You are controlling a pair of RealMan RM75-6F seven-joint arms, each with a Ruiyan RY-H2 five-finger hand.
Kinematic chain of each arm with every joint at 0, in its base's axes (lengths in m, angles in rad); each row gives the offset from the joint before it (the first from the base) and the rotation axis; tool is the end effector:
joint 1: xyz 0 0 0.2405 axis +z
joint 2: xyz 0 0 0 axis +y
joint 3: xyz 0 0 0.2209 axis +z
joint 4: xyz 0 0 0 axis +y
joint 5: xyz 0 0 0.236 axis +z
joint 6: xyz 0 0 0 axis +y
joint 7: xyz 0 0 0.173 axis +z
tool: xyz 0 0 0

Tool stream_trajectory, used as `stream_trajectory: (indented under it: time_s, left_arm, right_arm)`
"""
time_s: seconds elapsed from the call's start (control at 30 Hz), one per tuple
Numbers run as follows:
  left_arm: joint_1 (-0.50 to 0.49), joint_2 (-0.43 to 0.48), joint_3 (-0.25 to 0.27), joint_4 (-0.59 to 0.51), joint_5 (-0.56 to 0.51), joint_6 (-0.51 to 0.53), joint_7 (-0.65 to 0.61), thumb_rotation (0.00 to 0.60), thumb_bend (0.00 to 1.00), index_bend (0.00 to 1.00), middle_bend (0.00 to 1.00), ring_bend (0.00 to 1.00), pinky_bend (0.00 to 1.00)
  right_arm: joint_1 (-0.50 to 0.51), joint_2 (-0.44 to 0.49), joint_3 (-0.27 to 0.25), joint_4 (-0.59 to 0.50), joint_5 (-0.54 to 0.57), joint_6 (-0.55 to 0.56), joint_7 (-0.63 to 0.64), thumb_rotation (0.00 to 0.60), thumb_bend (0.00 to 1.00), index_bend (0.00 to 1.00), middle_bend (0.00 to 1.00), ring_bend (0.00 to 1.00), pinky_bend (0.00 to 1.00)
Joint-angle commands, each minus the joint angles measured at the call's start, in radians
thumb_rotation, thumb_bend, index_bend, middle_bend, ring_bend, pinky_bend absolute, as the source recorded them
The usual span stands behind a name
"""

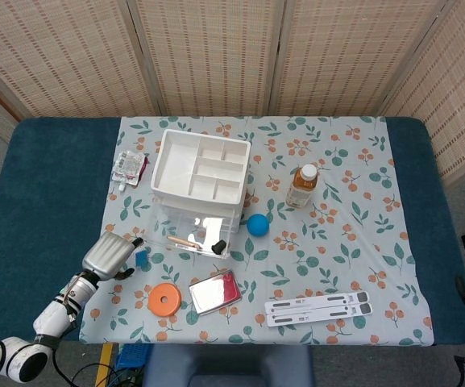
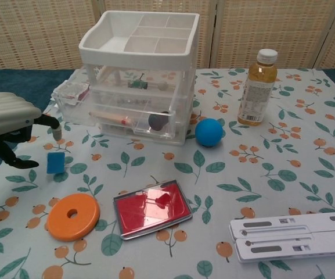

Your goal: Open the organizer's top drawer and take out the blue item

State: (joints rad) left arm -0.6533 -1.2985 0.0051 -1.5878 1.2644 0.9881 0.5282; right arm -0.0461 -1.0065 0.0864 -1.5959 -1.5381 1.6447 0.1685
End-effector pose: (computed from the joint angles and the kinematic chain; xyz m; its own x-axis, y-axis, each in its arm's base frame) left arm -0.1863 0.3139 -0.0102 0.7731 0.1750 0.6097 0.6090 -0.4736 -0.6362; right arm -0.3062 -0.1771 0.1833 0.3645 0.1458 0.9197 -0.9311 0.0462 0.3617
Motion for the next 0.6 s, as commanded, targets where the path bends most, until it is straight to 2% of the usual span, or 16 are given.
stream_trajectory:
  time_s: [0.03,0.17,0.27,0.37,0.47,0.6]
  left_arm:
    - [0.022,0.022,-0.012,-0.03,-0.04,0.029,0.011,0.6,0.23,0.21,0.96,1.0,1.0]
    - [0.063,0.075,-0.029,-0.082,-0.097,0.096,0.03,0.6,0.23,0.19,0.93,0.99,1.0]
    - [0.102,0.109,-0.045,-0.111,-0.136,0.16,0.022,0.6,0.23,0.19,0.89,0.95,1.0]
    - [0.149,0.129,-0.061,-0.122,-0.157,0.232,-0.015,0.6,0.23,0.19,0.82,0.87,1.0]
    - [0.193,0.145,-0.069,-0.128,-0.16,0.293,-0.052,0.6,0.23,0.19,0.73,0.74,0.99]
    - [0.244,0.147,-0.068,-0.13,-0.127,0.366,-0.102,0.6,0.23,0.19,0.6,0.59,0.83]
  right_arm:
    - [0.003,-0.002,-0.001,0.002,0.002,-0.008,0.002,0.6,0.41,0.05,0.21,0.11,0.1]
    - [0.01,0.006,-0.006,0.0,0.009,-0.033,0.004,0.6,0.41,0.05,0.21,0.11,0.1]
    - [0.017,0.018,-0.015,-0.008,0.013,-0.062,0.007,0.6,0.41,0.05,0.21,0.11,0.1]
    - [0.027,0.029,-0.024,-0.015,0.01,-0.092,0.006,0.6,0.41,0.05,0.21,0.11,0.1]
    - [0.04,0.036,-0.034,-0.015,0.005,-0.124,0.011,0.6,0.42,0.05,0.21,0.11,0.1]
    - [0.059,0.037,-0.044,-0.007,-0.008,-0.158,0.025,0.6,0.43,0.05,0.21,0.11,0.1]
